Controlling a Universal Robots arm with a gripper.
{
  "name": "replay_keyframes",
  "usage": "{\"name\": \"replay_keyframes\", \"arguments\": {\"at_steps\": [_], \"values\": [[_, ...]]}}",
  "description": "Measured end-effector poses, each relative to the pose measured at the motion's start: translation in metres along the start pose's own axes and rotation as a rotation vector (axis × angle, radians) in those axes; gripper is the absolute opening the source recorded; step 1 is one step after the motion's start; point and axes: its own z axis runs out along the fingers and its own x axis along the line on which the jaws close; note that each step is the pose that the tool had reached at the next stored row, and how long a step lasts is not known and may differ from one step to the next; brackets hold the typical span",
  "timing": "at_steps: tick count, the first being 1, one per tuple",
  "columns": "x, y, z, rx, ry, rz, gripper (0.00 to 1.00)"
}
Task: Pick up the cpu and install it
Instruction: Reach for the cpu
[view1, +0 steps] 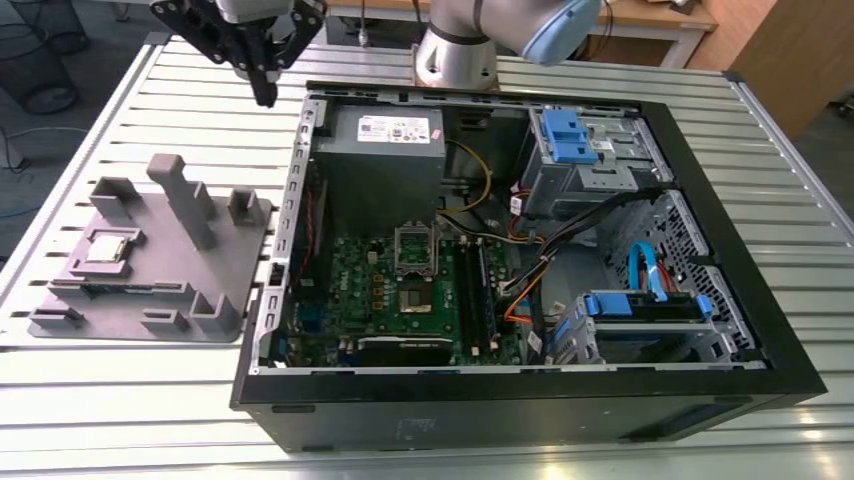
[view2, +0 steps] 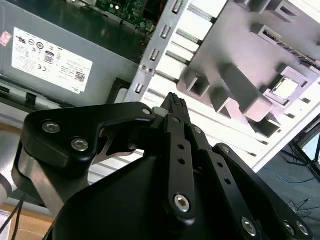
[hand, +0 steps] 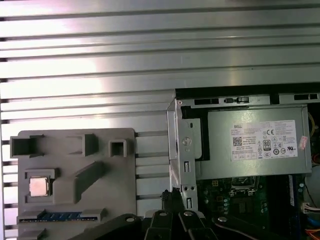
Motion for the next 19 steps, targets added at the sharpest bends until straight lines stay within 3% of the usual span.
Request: {"name": "replay_keyframes", "arguments": {"at_steps": [12,18,19], "values": [[0.0541,-0.0041,0.0002,0.0,0.0,0.0,0.11],[0.0777,-0.006,0.0008,0.0003,0.0,0.0,0.11],[0.0925,-0.0072,0.0027,0.0007,-0.0001,0.0,0.11]]}}
